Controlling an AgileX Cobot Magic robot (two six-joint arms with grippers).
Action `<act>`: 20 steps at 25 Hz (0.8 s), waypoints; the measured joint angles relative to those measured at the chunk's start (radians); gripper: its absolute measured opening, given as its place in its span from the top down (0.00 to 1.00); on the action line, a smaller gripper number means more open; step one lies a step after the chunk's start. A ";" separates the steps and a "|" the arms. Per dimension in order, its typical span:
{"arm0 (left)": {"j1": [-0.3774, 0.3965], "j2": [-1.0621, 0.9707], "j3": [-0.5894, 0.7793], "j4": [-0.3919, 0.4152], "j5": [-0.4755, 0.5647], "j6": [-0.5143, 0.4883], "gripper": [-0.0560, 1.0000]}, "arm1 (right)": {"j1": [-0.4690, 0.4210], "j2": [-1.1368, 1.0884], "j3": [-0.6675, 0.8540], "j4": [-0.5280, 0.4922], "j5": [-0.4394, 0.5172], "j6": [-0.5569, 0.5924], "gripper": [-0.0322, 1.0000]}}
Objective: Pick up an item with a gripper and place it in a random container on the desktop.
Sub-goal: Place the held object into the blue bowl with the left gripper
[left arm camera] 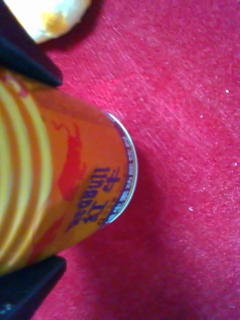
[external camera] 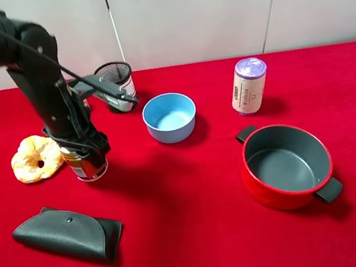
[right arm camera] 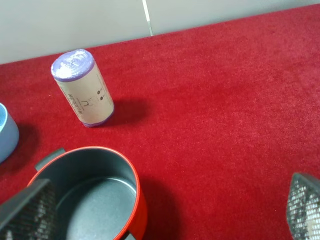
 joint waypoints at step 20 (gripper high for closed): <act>0.000 -0.051 -0.420 -0.210 0.216 0.000 0.33 | 0.000 0.000 0.000 0.000 -0.001 0.000 0.30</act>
